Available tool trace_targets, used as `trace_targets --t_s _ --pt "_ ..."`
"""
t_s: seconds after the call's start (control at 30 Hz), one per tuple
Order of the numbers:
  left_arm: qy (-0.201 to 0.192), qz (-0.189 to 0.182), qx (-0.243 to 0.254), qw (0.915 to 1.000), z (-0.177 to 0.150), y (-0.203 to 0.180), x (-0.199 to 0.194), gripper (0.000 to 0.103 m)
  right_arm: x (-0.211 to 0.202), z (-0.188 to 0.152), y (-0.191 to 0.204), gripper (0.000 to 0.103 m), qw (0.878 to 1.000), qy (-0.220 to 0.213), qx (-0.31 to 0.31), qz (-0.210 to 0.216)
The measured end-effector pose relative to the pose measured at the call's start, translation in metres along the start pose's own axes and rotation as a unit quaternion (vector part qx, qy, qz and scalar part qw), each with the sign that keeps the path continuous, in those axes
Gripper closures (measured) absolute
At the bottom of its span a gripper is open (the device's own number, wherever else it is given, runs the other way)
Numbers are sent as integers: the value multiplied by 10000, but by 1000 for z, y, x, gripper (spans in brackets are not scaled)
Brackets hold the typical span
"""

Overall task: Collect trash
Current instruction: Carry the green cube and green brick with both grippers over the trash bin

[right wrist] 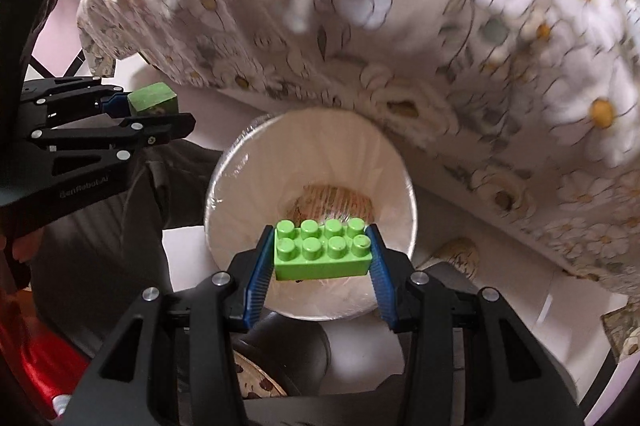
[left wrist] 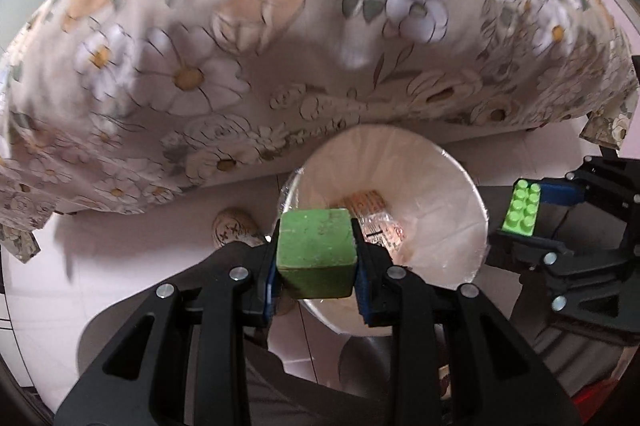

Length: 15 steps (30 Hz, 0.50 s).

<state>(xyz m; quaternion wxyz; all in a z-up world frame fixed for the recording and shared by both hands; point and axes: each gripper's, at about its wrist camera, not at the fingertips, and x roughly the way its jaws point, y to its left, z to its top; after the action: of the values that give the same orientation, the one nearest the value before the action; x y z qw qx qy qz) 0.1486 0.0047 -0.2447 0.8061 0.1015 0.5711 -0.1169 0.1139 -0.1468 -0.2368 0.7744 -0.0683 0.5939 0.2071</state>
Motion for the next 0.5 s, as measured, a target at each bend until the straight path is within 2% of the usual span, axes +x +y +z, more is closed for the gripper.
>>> trace_targets --t_s 0.5 --pt "789 -161 -315 9963 4 -9 85 72 70 2 -12 56 9976 588 360 114"
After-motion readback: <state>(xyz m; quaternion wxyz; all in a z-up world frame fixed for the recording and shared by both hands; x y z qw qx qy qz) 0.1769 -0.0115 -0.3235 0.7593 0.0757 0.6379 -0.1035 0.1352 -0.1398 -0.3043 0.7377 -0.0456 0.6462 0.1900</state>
